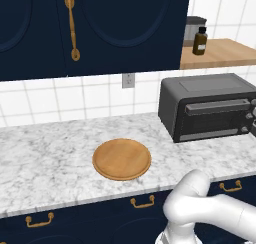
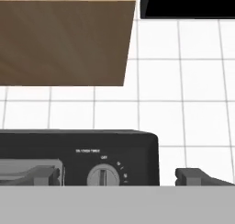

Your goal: Pick up the kebab skewer and baguette bread, and place them inside the toaster oven. Close the toaster oven door and start by setting the timer.

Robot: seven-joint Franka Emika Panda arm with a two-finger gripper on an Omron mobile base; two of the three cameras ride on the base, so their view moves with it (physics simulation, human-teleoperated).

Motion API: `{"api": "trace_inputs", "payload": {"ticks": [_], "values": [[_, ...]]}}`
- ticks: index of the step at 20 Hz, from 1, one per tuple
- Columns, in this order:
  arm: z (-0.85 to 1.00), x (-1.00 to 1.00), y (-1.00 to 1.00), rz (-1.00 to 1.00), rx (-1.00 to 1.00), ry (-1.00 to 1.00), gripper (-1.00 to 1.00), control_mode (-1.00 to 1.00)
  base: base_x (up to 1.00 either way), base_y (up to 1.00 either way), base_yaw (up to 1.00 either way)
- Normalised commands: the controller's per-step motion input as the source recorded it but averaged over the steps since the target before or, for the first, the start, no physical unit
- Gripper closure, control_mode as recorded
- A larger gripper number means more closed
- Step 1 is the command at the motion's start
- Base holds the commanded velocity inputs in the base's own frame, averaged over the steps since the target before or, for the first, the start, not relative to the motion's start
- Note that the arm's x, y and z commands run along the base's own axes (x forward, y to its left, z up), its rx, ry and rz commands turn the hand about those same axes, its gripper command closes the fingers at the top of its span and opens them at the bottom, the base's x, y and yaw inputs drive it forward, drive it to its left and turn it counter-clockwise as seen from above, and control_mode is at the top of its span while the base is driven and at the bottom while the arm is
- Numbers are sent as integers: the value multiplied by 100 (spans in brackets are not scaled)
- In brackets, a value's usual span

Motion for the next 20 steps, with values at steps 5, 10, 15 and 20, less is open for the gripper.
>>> {"api": "trace_inputs", "payload": {"ticks": [5, 10, 15, 20], "values": [[-1, 10, 0, -1, 0, -1, -100, -100, 0, 0, 0], [-5, 25, 0, -1, 0, 0, -100, -100, 0, 0, 0], [-9, 18, -5, -1, 0, 0, -100, -100, 0, 0, 0], [-6, 14, -32, -1, 0, 0, -100, -100, 0, 0, 0]]}}
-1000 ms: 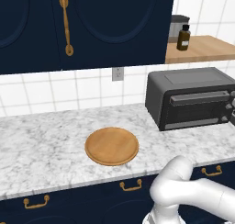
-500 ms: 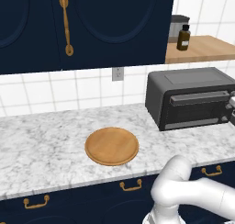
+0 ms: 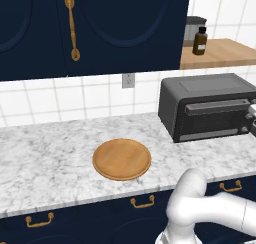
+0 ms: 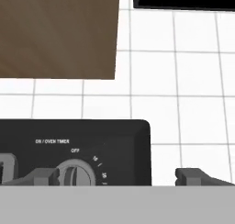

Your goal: Pick up the kebab skewer and baguette bread, and place them inside the toaster oven. Close the toaster oven door and start by setting the timer.

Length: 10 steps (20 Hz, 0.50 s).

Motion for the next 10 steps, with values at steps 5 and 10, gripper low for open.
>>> {"api": "trace_inputs", "payload": {"ticks": [5, 10], "values": [[-2, 15, -29, 0, 0, -1, -100, -100, 0, 0, 0], [-15, 10, -9, 0, 0, -1, -100, -100, 0, 0, 0]]}}
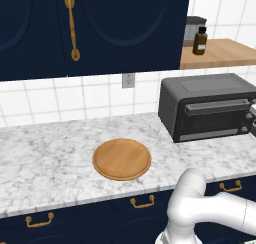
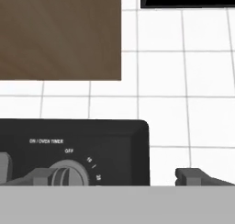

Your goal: Pick up the kebab skewer and baguette bread, and place them inside the toaster oven. Close the toaster oven door and start by setting the timer.

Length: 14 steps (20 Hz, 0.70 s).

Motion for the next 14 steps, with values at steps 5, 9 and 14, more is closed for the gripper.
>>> {"api": "trace_inputs", "payload": {"ticks": [5, 9, 14], "values": [[-10, 0, 0, -1, 0, -2, -100, -100, 0, 0, 0], [-9, 0, 0, -3, 0, 0, -100, -100, 0, 0, 0], [-22, 17, 0, -3, 0, 0, -100, -100, 0, 0, 0]]}}
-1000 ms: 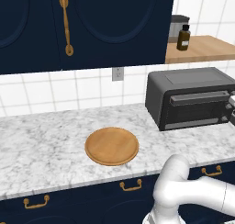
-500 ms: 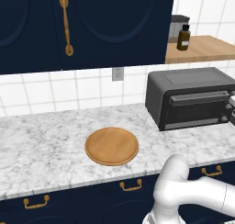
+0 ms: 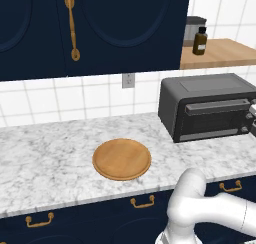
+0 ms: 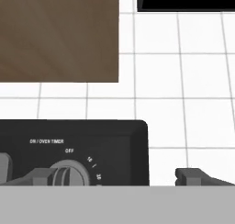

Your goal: Pick up the kebab skewer and baguette bread, and place them inside the toaster oven. Close the toaster oven door and start by setting the timer.

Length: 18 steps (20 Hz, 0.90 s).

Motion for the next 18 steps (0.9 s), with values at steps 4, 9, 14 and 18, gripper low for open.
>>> {"api": "trace_inputs", "payload": {"ticks": [4, 9, 14, 18], "values": [[-36, 22, 0, -3, 0, 0, 100, -100, 0, 0, 0], [-31, 17, 0, -4, 0, 0, 100, -100, 0, 0, 0], [-24, 12, 0, -4, 0, 0, 100, -100, 0, 0, 0], [-13, 21, 5, -5, 0, -1, 100, -100, 0, 0, 0]]}}
